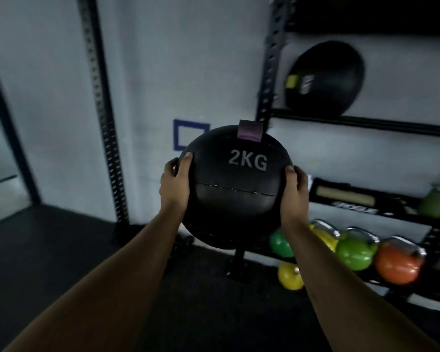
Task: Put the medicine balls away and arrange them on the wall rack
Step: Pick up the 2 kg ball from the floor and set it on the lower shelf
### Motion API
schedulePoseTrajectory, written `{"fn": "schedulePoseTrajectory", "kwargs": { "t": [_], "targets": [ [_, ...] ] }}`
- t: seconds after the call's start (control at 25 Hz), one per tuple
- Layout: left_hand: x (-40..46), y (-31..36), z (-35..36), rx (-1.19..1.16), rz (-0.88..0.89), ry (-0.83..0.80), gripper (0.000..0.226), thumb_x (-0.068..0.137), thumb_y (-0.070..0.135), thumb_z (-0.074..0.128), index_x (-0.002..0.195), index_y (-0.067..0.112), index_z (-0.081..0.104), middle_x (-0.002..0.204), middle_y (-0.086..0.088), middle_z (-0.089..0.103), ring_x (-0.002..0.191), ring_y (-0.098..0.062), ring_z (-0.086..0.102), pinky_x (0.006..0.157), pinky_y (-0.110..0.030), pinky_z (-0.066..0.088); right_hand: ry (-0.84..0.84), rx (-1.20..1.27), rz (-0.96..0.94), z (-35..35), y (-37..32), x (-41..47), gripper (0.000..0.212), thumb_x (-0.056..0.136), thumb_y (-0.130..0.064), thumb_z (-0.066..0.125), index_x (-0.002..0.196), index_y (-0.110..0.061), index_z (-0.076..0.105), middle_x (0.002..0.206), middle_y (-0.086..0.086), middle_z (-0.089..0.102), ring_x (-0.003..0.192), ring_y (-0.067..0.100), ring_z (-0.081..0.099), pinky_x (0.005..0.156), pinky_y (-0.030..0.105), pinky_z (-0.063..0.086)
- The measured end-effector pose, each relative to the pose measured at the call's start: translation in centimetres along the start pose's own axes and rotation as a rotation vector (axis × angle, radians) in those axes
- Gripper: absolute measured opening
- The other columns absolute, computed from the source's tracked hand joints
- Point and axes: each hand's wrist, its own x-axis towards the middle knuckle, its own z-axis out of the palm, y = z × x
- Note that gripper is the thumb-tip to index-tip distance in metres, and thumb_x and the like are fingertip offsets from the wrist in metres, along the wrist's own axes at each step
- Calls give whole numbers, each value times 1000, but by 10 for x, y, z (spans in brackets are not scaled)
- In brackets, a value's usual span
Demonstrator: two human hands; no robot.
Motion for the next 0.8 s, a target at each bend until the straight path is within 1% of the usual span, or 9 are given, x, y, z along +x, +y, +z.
{"fn": "schedulePoseTrajectory", "kwargs": {
  "t": [0.12, 0.16, 0.2, 0.28, 0.36, 0.52, 0.6, 0.68, 0.8],
  "targets": [
    [-17, 34, 118, -90, 61, -122, 77, 82, 78, 53, 140, 28, 62, 135, -2, 70, 126, -28, 65, 115, -52, 48, 113, 7, -85, -96, -40, 64, 85, 72, -78, 44, 144, -33, 54, 142, 10, 57, 128, 28, 54, 112, 42, 41],
    [-24, 40, 154, -113, 81, -160, 78, 82, 79, 54, 141, 28, 62, 136, -2, 70, 127, -28, 65, 116, -52, 48, 148, 0, -104, -127, -49, 82, 83, 73, -77, 44, 143, -33, 54, 141, 10, 57, 126, 27, 54, 109, 39, 40],
    [-30, 44, 185, -137, 96, -191, 84, 78, 81, 53, 141, 27, 61, 137, -2, 70, 128, -27, 64, 117, -51, 48, 174, -5, -120, -151, -55, 97, 80, 76, -76, 44, 143, -34, 54, 141, 10, 58, 125, 26, 54, 108, 38, 40],
    [-43, 46, 240, -174, 98, -239, 96, 70, 88, 51, 143, 26, 60, 140, -3, 69, 131, -28, 63, 118, -51, 46, 215, -14, -159, -195, -61, 124, 69, 84, -69, 47, 143, -33, 55, 140, 10, 58, 128, 29, 55, 113, 46, 41],
    [-51, 45, 289, -226, 86, -276, 102, 67, 92, 52, 143, 25, 60, 139, -4, 69, 130, -28, 64, 118, -51, 47, 232, -31, -194, -231, -65, 153, 66, 86, -68, 49, 142, -34, 55, 141, 9, 59, 128, 30, 57, 113, 48, 43],
    [-44, 48, 373, -285, 96, -335, 96, 65, 91, 58, 136, 27, 62, 133, -2, 72, 127, -28, 67, 116, -52, 49, 241, -33, -238, -275, -70, 219, 76, 76, -75, 49, 140, -36, 56, 138, 8, 60, 124, 28, 60, 110, 50, 47],
    [-29, 58, 408, -309, 144, -355, 100, 65, 89, 60, 144, 28, 57, 139, -2, 69, 130, -26, 65, 117, -50, 49, 251, -18, -266, -286, -75, 253, 76, 76, -75, 49, 141, -37, 55, 139, 7, 59, 124, 28, 60, 110, 51, 48],
    [-8, 73, 446, -334, 223, -396, 99, 72, 86, 64, 151, 28, 52, 147, -3, 64, 136, -25, 61, 119, -48, 47, 267, 10, -331, -294, -85, 292, 74, 80, -73, 51, 143, -35, 54, 142, 8, 57, 126, 27, 59, 110, 51, 48],
    [24, 106, 503, -361, 326, -514, 96, 77, 78, 66, 156, 27, 46, 153, -1, 58, 141, -22, 57, 120, -42, 46, 317, 33, -413, -307, -110, 346, 71, 82, -71, 50, 144, -36, 52, 144, 7, 54, 128, 26, 58, 110, 50, 49]
  ]
}}
